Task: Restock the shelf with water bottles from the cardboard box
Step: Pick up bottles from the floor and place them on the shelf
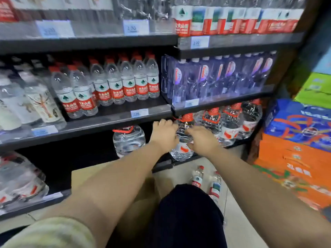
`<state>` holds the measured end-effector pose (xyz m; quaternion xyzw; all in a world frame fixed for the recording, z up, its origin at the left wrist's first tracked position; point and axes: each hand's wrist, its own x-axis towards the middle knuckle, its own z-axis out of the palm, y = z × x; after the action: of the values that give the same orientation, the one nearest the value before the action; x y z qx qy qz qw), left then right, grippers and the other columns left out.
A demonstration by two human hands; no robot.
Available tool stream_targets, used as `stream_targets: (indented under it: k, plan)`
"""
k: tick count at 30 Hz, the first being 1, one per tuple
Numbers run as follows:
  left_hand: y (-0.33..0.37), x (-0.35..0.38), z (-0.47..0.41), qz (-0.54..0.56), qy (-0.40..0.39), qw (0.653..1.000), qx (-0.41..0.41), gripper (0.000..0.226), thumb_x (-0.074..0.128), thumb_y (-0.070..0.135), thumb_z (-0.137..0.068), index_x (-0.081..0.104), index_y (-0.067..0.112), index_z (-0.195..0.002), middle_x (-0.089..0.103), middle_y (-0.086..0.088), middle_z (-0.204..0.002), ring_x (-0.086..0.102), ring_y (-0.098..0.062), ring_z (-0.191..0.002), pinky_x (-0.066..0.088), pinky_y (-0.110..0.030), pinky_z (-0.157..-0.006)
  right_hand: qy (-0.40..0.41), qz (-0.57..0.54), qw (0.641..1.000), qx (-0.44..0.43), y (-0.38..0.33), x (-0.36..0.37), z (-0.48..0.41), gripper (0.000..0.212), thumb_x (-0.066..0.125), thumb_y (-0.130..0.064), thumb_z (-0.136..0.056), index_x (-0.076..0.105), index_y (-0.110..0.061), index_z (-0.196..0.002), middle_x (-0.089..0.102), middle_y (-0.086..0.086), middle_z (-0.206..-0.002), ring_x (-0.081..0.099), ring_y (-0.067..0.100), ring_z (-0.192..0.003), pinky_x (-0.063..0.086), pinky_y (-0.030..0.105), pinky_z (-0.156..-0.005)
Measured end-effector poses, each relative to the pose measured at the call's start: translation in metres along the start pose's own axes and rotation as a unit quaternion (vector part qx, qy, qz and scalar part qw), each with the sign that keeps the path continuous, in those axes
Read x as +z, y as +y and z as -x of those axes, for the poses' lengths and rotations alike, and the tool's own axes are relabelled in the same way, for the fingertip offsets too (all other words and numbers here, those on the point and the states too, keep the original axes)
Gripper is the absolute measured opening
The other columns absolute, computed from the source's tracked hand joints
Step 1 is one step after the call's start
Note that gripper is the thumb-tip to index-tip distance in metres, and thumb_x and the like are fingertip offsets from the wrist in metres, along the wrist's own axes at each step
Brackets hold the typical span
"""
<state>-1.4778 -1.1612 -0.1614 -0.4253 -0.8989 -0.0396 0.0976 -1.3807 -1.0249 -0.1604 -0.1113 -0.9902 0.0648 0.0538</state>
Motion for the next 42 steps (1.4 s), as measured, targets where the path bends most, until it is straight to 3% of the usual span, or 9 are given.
stream_targets:
  k: [7, 11, 17, 21, 25, 29, 33, 37, 42]
  plan:
    - [0.036, 0.113, -0.014, -0.004, -0.137, 0.985, 0.102, 0.047, 0.051, 0.045, -0.087, 0.052, 0.026, -0.131, 0.052, -0.004, -0.129, 0.042, -0.028, -0.121, 0.029, -0.041, -0.099, -0.079, -0.044, 0.988, 0.122, 0.093, 0.091, 0.044, 0.044, 0.064, -0.030, -0.087, 0.055, -0.019, -0.129, 0.055, 0.009, -0.131, 0.045, 0.030, -0.125, 0.043, 0.038, -0.099]
    - [0.045, 0.175, -0.025, 0.019, -0.219, 0.969, 0.116, 0.049, 0.051, 0.047, -0.088, 0.049, 0.026, -0.131, 0.046, -0.001, -0.137, 0.038, -0.027, -0.126, 0.029, -0.041, -0.101, -0.121, -0.077, 0.970, 0.195, 0.127, 0.146, 0.061, 0.045, 0.066, -0.026, -0.084, 0.056, -0.021, -0.128, 0.054, 0.006, -0.132, 0.046, 0.028, -0.123, 0.044, 0.037, -0.098]
    - [0.078, 0.270, -0.037, 0.060, -0.286, 0.949, 0.115, 0.050, 0.058, 0.046, -0.086, 0.050, 0.025, -0.131, 0.047, 0.000, -0.135, 0.040, -0.026, -0.127, 0.031, -0.039, -0.105, -0.214, -0.112, 0.928, 0.283, 0.157, 0.245, 0.079, 0.052, 0.067, -0.030, -0.083, 0.052, -0.026, -0.133, 0.054, 0.005, -0.134, 0.051, 0.028, -0.120, 0.044, 0.035, -0.098]
    - [0.101, 0.338, -0.032, 0.057, -0.333, 0.933, 0.124, 0.047, 0.060, 0.046, -0.085, 0.052, 0.027, -0.127, 0.054, -0.002, -0.125, 0.049, -0.026, -0.116, 0.040, -0.043, -0.099, -0.268, -0.114, 0.898, 0.330, 0.170, 0.310, 0.105, 0.056, 0.068, -0.039, -0.083, 0.048, -0.025, -0.134, 0.053, 0.004, -0.136, 0.051, 0.026, -0.118, 0.044, 0.037, -0.097]
    - [0.119, 0.395, -0.014, 0.077, -0.351, 0.923, 0.140, 0.045, 0.061, 0.035, -0.084, 0.052, 0.025, -0.128, 0.052, -0.004, -0.129, 0.049, -0.028, -0.114, 0.041, -0.043, -0.097, -0.304, -0.099, 0.882, 0.346, 0.173, 0.363, 0.138, 0.058, 0.069, -0.034, -0.083, 0.045, -0.022, -0.135, 0.051, 0.004, -0.136, 0.048, 0.027, -0.122, 0.041, 0.039, -0.101]
    - [0.126, 0.431, -0.002, 0.129, -0.315, 0.939, 0.054, 0.056, 0.063, 0.035, -0.084, 0.045, 0.026, -0.136, 0.044, -0.005, -0.140, 0.040, -0.028, -0.125, 0.037, -0.043, -0.102, -0.285, -0.080, 0.888, 0.351, 0.173, 0.402, 0.158, 0.064, 0.067, -0.035, -0.083, 0.039, -0.025, -0.140, 0.047, 0.002, -0.140, 0.042, 0.027, -0.129, 0.031, 0.040, -0.109]
    - [0.129, 0.457, 0.002, 0.202, -0.310, 0.928, -0.045, 0.081, 0.073, 0.040, -0.078, 0.030, 0.029, -0.145, 0.042, -0.006, -0.141, 0.041, -0.027, -0.127, 0.040, -0.047, -0.104, -0.278, -0.056, 0.892, 0.352, 0.176, 0.425, 0.157, 0.059, 0.065, -0.037, -0.082, 0.043, -0.026, -0.137, 0.051, 0.002, -0.136, 0.046, 0.027, -0.125, 0.030, 0.041, -0.107]
    - [0.141, 0.468, -0.008, 0.384, -0.294, 0.853, -0.197, 0.081, 0.081, 0.028, -0.073, 0.034, 0.028, -0.139, 0.053, -0.001, -0.125, 0.056, -0.022, -0.110, 0.051, -0.040, -0.091, -0.272, -0.016, 0.898, 0.347, 0.177, 0.437, 0.158, 0.057, 0.068, -0.038, -0.078, 0.049, -0.024, -0.130, 0.058, 0.002, -0.127, 0.053, 0.028, -0.117, 0.037, 0.043, -0.100]
    - [0.155, 0.474, -0.037, 0.376, -0.360, 0.800, -0.300, 0.061, 0.083, 0.034, -0.071, 0.049, 0.019, -0.119, 0.061, 0.001, -0.108, 0.062, -0.016, -0.086, 0.051, -0.033, -0.076, -0.268, -0.013, 0.901, 0.341, 0.174, 0.439, 0.163, 0.057, 0.068, -0.035, -0.073, 0.050, -0.021, -0.126, 0.058, 0.004, -0.125, 0.052, 0.030, -0.116, 0.038, 0.047, -0.097]
